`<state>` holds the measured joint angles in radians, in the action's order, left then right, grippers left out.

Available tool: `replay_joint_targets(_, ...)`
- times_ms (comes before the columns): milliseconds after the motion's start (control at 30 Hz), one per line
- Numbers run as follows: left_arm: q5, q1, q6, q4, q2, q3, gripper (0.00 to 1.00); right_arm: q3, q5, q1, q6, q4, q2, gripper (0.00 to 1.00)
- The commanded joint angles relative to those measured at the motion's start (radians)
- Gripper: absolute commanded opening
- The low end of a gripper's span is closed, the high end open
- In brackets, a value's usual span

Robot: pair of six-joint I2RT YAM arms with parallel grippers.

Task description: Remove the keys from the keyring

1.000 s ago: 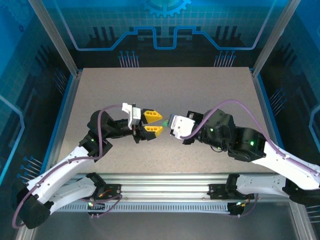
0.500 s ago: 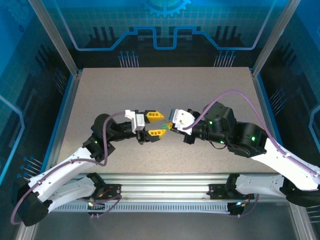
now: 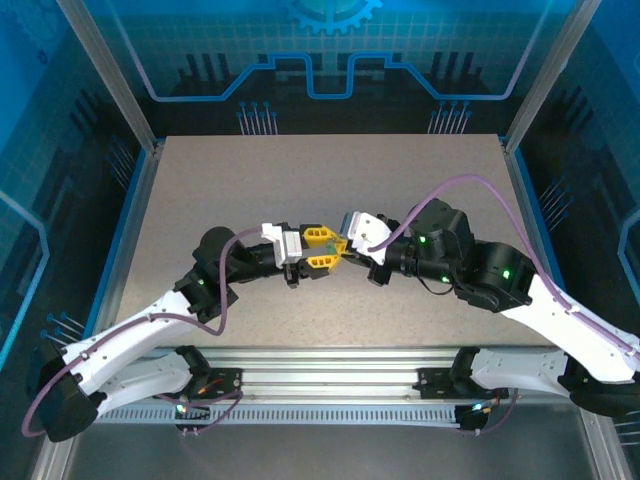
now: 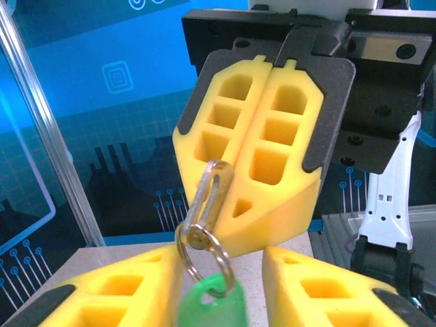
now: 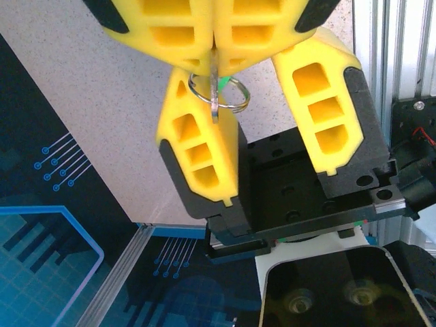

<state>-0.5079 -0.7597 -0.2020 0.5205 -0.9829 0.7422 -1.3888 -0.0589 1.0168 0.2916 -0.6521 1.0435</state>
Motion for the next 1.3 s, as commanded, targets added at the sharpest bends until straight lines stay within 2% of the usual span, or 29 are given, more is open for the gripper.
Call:
replay_joint_targets(0, 0.013, -0.008, -0.018, 0.020, 0.004, 0.044, 0.24, -0.001, 0.032, -0.019, -0.024, 0.014, -0.023, 0.00)
replay_joint_targets(100, 0.016, -0.007, -0.017, 0.014, 0.010, 0.040, 0.14, 0.009, 0.047, -0.029, -0.033, 0.019, -0.031, 0.00)
replay_joint_targets(200, 0.014, -0.009, -0.019, -0.002, 0.018, 0.042, 0.00, 0.036, 0.061, -0.038, -0.043, 0.035, -0.046, 0.00)
replay_joint_targets(500, -0.001, -0.008, -0.019, -0.048, 0.022, 0.056, 0.00, 0.078, 0.136, -0.086, -0.097, 0.075, -0.065, 0.00)
replay_joint_targets(533, -0.001, -0.008, -0.019, -0.057, 0.017, 0.061, 0.13, 0.074, 0.142, -0.086, -0.097, 0.075, -0.063, 0.00)
replay_joint_targets(567, -0.001, -0.009, -0.016, -0.059, 0.012, 0.065, 0.20, 0.071, 0.143, -0.087, -0.097, 0.075, -0.061, 0.00)
replay_joint_targets(700, -0.008, -0.013, -0.013, -0.034, -0.008, 0.068, 0.34, 0.049, 0.146, -0.087, -0.097, 0.055, -0.047, 0.00)
replay_joint_targets(867, -0.015, -0.021, -0.020, -0.022, -0.025, 0.074, 0.39, 0.048, 0.143, -0.087, -0.101, 0.054, -0.048, 0.00)
replay_joint_targets(967, -0.019, -0.030, -0.029, -0.036, -0.030, 0.079, 0.31, 0.046, 0.145, -0.086, -0.103, 0.061, -0.051, 0.00)
replay_joint_targets(1033, -0.017, -0.029, -0.030, -0.034, -0.027, 0.075, 0.20, 0.045, 0.145, -0.086, -0.102, 0.063, -0.053, 0.00)
replay_joint_targets(1100, -0.011, -0.030, -0.030, -0.036, -0.025, 0.072, 0.20, 0.045, 0.146, -0.086, -0.104, 0.064, -0.054, 0.00)
replay_joint_targets(1167, -0.005, -0.030, -0.029, -0.036, -0.027, 0.070, 0.22, 0.048, 0.151, -0.087, -0.109, 0.071, -0.059, 0.00)
replay_joint_targets(1267, -0.001, -0.030, -0.013, -0.010, -0.037, 0.062, 0.34, 0.050, 0.156, -0.088, -0.114, 0.075, -0.062, 0.00)
